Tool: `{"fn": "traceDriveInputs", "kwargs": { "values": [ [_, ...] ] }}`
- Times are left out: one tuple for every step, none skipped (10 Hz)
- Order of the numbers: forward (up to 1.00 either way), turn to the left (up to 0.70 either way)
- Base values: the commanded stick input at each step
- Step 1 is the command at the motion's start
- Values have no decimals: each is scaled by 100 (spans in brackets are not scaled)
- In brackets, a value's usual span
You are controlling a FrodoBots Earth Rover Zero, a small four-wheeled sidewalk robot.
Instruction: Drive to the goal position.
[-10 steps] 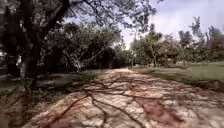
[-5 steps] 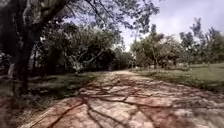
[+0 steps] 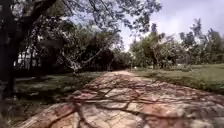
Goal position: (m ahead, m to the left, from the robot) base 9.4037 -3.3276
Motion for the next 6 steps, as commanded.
{"fn": "traceDriveInputs", "kwargs": {
  "values": [
    [70, 0],
    [70, 0],
    [70, 0],
    [70, 0],
    [70, -2],
    [70, -12]
  ]
}}
